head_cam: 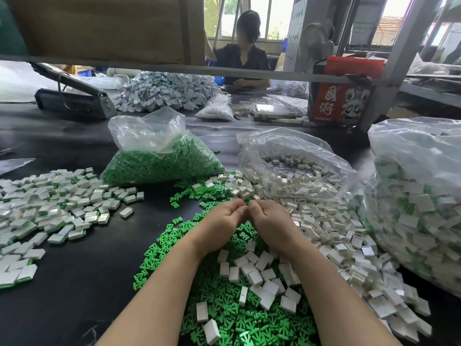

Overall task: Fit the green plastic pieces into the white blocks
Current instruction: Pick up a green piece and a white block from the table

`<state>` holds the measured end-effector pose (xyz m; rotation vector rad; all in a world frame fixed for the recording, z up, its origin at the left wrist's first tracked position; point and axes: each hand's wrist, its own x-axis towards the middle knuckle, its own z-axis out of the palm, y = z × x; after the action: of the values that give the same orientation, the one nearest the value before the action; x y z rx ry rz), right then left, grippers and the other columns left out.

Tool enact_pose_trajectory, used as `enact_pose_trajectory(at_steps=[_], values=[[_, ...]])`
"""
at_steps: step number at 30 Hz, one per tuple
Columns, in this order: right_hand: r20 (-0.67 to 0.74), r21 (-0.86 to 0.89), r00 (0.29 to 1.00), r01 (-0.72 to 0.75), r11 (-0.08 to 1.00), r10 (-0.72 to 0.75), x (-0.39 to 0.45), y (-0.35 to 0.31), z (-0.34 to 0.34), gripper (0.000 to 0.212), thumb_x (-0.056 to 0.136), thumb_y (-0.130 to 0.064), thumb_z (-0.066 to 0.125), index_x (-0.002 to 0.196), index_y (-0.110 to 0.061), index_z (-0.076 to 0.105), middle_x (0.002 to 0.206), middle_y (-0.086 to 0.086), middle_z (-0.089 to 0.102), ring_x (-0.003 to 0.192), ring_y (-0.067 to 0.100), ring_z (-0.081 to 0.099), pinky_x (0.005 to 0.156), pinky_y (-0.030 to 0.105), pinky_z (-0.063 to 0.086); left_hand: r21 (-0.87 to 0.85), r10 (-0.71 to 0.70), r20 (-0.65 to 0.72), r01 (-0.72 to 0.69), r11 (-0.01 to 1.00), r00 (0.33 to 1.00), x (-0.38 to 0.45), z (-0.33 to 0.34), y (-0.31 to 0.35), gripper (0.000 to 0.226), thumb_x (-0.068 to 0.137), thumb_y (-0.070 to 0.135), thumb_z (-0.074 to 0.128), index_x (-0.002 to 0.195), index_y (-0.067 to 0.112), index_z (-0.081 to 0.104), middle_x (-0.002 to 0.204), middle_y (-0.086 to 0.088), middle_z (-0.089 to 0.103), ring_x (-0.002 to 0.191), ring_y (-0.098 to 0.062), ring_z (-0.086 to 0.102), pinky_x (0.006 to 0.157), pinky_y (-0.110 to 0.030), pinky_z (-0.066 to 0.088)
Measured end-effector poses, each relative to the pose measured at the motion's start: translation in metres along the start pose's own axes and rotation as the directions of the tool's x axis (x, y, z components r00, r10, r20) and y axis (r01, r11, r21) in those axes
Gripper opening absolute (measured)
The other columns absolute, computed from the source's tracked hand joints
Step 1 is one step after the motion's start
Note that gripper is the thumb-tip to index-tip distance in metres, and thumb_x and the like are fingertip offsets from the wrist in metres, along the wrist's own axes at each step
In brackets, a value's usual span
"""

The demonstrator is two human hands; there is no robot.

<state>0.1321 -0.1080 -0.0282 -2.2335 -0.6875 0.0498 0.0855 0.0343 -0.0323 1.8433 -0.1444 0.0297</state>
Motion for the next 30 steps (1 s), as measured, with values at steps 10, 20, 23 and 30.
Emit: enact_pose_trajectory(at_steps=[10,20,23,30], values=[[-0.045,0.213,0.999,0.001,0.977,0.009,-0.001,-0.003,-0.004,0.034,0.1,-0.019,0.046,0.068,-0.013,0.053,0.063,0.002,0.052,0.059,0.017,0.044,0.058,0.042,0.038,-0.018,-0.002,-0.035,0.002,1.0,0.999,-0.001,-0.001,0.0,0.03,0.104,0.019,0.043,0.107,-0.008,0.057,0.09,-0.012,0.052,0.085,-0.021,0.045,0.082,-0.043,0.039],[-0.126,0.178,0.992,0.007,0.984,0.016,-0.002,-0.007,0.003,0.037,0.102,-0.02,0.041,0.068,-0.015,0.053,0.062,0.001,0.052,0.058,0.016,0.046,0.057,0.037,0.039,-0.077,-0.007,-0.078,0.001,0.997,0.997,0.002,0.003,-0.003,0.026,0.105,0.015,0.042,0.086,0.016,0.061,0.062,0.021,0.057,0.061,0.005,0.05,0.061,-0.012,0.042],[-0.163,0.156,0.986,0.002,0.988,0.024,-0.002,-0.009,0.006,0.037,0.102,-0.019,0.041,0.07,-0.011,0.056,0.062,0.002,0.053,0.059,0.018,0.047,0.06,0.042,0.042,-0.095,-0.007,-0.093,-0.002,0.995,0.996,0.002,0.006,-0.001,0.026,0.105,0.014,0.042,0.087,0.014,0.061,0.064,0.018,0.061,0.063,0.005,0.054,0.062,-0.011,0.044],[-0.222,0.177,0.975,0.015,0.984,0.026,-0.001,-0.008,0.009,0.039,0.101,-0.018,0.041,0.064,-0.015,0.051,0.057,-0.002,0.05,0.055,0.016,0.044,0.056,0.038,0.036,-0.105,0.014,-0.128,-0.028,0.994,0.992,0.002,0.006,0.001,0.024,0.104,0.014,0.043,0.088,0.009,0.059,0.075,0.002,0.055,0.07,-0.008,0.05,0.067,-0.019,0.044]])
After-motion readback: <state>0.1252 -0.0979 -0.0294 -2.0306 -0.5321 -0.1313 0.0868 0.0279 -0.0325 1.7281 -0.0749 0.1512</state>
